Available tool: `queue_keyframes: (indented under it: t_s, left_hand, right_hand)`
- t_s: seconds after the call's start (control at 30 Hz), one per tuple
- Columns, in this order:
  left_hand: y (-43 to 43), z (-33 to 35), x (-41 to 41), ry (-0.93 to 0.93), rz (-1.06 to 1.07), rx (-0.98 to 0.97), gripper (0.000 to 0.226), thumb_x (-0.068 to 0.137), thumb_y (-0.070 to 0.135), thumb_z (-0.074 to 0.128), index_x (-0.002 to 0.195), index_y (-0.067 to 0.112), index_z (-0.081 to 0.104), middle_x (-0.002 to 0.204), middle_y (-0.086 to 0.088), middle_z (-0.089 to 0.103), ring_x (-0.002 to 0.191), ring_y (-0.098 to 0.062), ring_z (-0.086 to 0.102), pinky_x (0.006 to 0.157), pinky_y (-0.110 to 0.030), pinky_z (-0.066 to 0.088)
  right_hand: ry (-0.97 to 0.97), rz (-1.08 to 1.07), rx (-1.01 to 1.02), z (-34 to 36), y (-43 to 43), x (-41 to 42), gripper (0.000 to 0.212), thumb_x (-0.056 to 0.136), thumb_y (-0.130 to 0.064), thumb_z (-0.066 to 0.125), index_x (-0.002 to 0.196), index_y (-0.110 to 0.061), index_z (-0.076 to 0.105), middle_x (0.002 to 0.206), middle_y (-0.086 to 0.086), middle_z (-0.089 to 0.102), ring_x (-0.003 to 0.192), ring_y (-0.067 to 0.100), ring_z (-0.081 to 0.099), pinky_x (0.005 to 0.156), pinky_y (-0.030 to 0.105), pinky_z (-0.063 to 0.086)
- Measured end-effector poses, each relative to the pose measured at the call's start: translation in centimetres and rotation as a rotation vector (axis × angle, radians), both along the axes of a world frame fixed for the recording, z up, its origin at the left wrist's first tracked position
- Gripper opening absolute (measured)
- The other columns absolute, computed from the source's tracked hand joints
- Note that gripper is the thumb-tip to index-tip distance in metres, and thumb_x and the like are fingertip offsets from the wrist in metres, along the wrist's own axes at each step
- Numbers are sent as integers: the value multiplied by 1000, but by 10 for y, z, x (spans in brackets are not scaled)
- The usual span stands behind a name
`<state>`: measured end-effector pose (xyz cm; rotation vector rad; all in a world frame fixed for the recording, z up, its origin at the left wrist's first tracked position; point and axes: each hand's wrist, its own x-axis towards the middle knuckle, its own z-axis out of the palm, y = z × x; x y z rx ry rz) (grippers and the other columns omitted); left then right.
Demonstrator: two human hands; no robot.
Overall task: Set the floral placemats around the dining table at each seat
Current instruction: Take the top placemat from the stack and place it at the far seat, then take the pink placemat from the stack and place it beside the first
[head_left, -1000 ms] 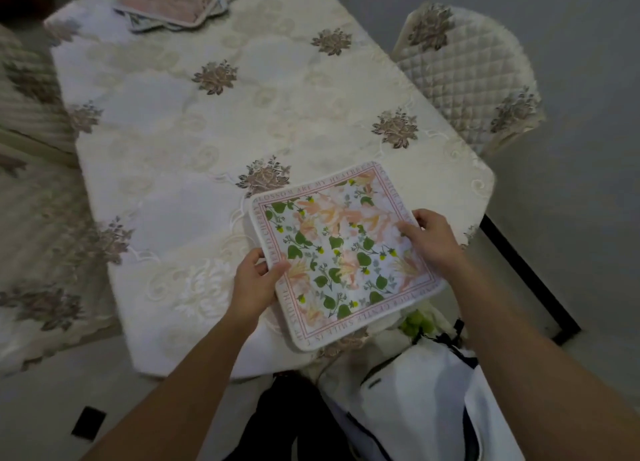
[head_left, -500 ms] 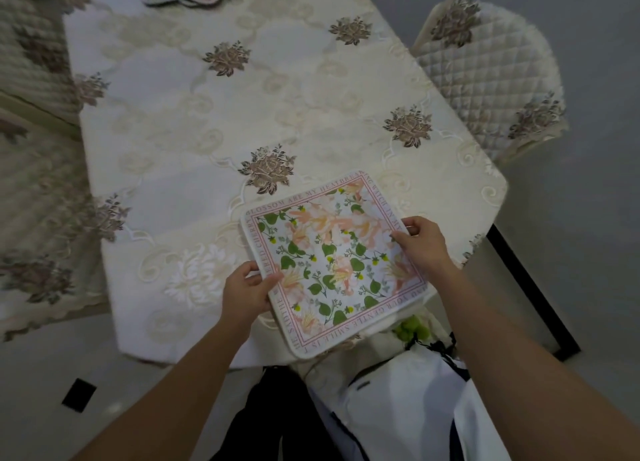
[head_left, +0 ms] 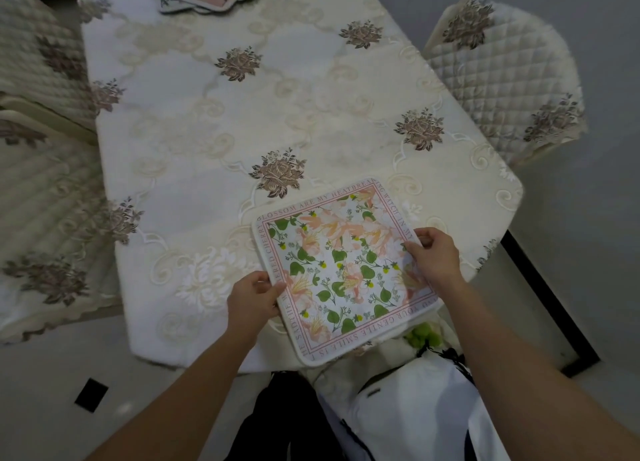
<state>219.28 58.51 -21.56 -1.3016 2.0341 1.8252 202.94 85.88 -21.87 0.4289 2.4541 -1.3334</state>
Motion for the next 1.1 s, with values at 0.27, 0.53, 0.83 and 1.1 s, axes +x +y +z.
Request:
queue_keyframes:
  t_s: [0.27, 0.53, 0.83, 1.1]
  left_hand:
    - [-17, 18, -10, -292, -681, -897, 31, 84, 56, 66, 77, 25, 63, 70, 10, 63, 61, -10, 61, 51, -22, 44]
    - [46, -23, -57, 126, -927, -1067, 66, 95, 49, 39, 150, 12, 30, 159, -9, 29, 147, -27, 26, 119, -48, 26]
    - [35, -51, -39, 13, -847, -1101, 80, 98, 62, 25, 157, 13, 2, 166, -5, -4, 153, -18, -8, 124, -44, 5]
    - [25, -51, -35, -6, -850, -1098, 83, 98, 62, 26, 157, 9, 1, 165, -10, -2, 153, -22, -4, 123, -42, 6]
  right_hand:
    - [121, -20, 168, -2, -4, 6, 24, 87, -19, 74, 110, -13, 68, 97, 0, 67, 85, 15, 61, 66, 15, 42]
    - [672, 675, 445, -25, -62, 27, 38, 102, -23, 52, 134, -5, 57, 140, 14, 56, 132, 31, 47, 112, 40, 36]
    - [534, 995, 747, -48, -27, 3, 76, 102, -58, 22, 158, -11, 1, 167, 6, -1, 154, 17, -5, 125, 41, 8]
    - [511, 990, 713, -46, -13, -10, 76, 102, -57, 25, 159, -11, 3, 167, 5, 0, 154, 16, -3, 125, 39, 10]
